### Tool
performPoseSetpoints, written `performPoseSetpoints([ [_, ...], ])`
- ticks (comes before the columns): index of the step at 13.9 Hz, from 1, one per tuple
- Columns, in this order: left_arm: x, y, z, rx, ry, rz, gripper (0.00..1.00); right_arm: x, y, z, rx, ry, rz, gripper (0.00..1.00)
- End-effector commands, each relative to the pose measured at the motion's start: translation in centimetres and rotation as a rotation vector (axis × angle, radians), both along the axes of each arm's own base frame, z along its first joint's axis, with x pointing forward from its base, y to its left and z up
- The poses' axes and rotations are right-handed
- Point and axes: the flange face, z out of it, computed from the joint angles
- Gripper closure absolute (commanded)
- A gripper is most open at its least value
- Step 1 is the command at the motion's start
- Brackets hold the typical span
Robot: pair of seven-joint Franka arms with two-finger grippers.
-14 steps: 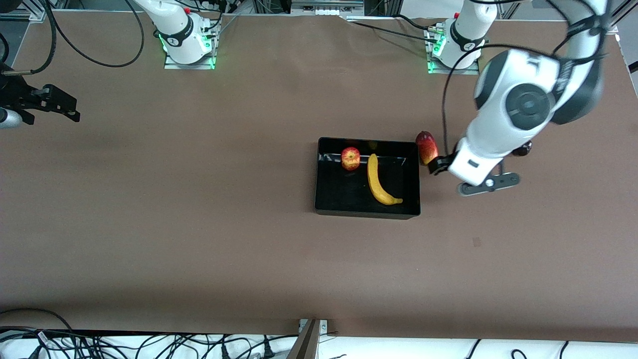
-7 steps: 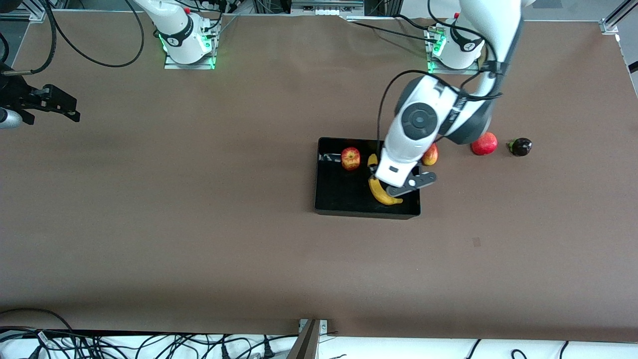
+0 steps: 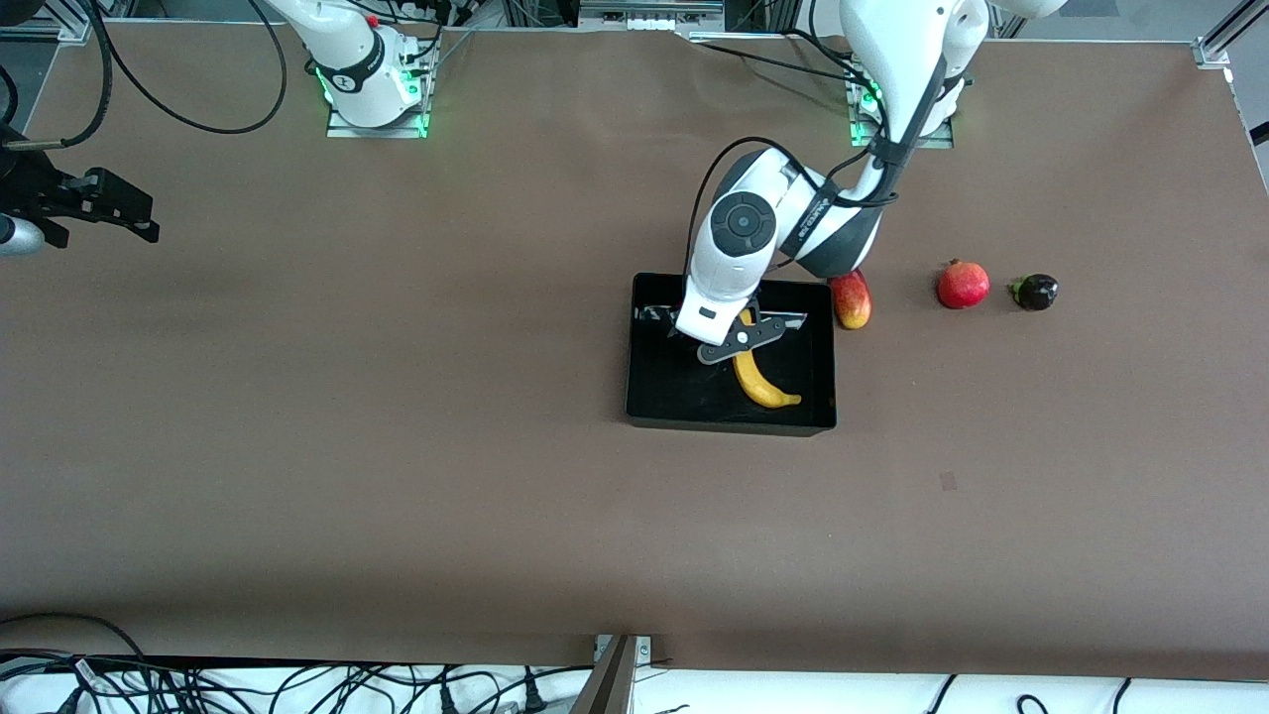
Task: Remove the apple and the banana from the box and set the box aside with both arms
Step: 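Lower the left gripper and close it on the red-yellow apple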
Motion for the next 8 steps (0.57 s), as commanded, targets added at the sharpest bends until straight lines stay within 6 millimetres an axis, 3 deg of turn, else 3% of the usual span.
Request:
performPoseSetpoints([
  [1,-2.4,-0.2,-2.8,-0.002,0.005,-0.003,0.00,0.1,-0.1,0.3,-0.007,0.001,0.014,0.00],
  [5,-4.2,-0.4,-4.9,-0.005,0.008,-0.004,0.00,0.1,-0.1,0.3,-0.007,0.001,0.014,0.00],
  [8,-4.2,-0.4,-5.0,-0.005,0.009,0.001,0.00,0.1,-0.1,0.3,-0.007,0.001,0.014,0.00],
])
